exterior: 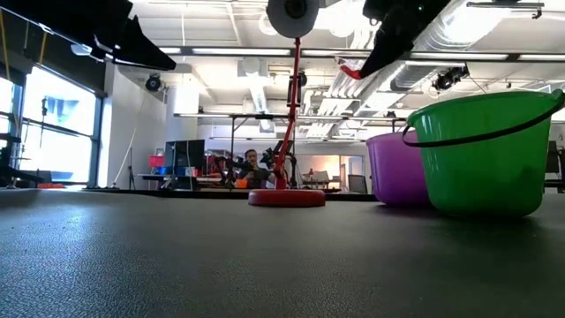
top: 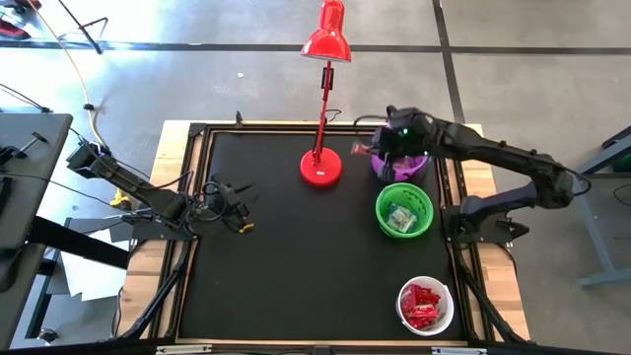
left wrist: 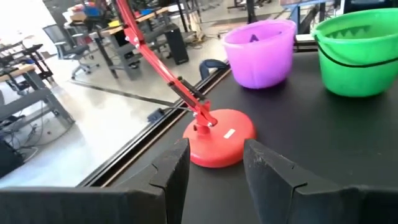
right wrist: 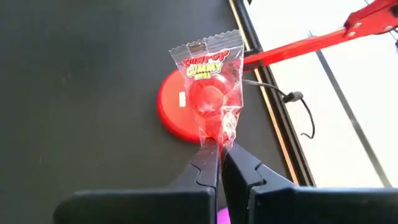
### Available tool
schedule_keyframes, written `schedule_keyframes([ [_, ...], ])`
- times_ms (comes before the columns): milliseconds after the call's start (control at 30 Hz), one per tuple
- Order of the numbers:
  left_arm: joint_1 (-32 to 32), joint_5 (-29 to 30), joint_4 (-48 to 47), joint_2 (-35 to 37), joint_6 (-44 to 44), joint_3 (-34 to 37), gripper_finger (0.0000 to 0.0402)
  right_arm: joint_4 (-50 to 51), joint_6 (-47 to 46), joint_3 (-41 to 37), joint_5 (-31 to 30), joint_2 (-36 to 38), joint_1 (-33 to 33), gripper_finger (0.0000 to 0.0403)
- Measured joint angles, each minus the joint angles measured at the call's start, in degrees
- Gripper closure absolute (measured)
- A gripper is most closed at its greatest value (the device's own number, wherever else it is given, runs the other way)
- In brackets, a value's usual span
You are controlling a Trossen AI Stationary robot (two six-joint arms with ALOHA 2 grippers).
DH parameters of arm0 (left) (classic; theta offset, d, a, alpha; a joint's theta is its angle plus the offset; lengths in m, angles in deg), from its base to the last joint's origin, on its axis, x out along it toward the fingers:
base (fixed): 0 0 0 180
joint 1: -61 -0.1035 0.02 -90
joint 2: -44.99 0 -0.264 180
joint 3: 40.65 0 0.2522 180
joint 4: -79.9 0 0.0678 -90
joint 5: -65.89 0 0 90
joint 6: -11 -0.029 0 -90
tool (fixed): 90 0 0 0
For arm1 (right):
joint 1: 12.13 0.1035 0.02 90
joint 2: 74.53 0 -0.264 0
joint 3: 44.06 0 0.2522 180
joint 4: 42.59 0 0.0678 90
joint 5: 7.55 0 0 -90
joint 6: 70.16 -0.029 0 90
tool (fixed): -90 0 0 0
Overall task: Organize candy in baskets
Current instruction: Put the red gummy into the violet bucket
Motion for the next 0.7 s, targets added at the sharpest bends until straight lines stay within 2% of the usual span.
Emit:
schedule_keyframes([
  [233, -1.8, 0.2, -0.3, 0.1, 0.4, 0.0, 0.0266, -6.6, 0.4, -6.1, 8.5, 0.0, -10.7, 0.0403],
  [433, -4.9, 0.2, -1.0, 0.1, 0.4, 0.0, 0.0266, -6.9, 1.2, -11.8, 8.6, 0.0, -19.5, 0.0403],
  [567, -7.0, 0.2, -2.1, 0.1, 0.4, 0.0, 0.0266, -7.2, -4.9, -13.0, 11.0, -0.1, -23.6, 0.0399],
  [700, -8.7, -0.1, -2.1, 0.1, 0.4, 0.0, 0.0266, -6.7, -10.1, -12.9, 9.4, -0.1, -26.0, 0.0379],
])
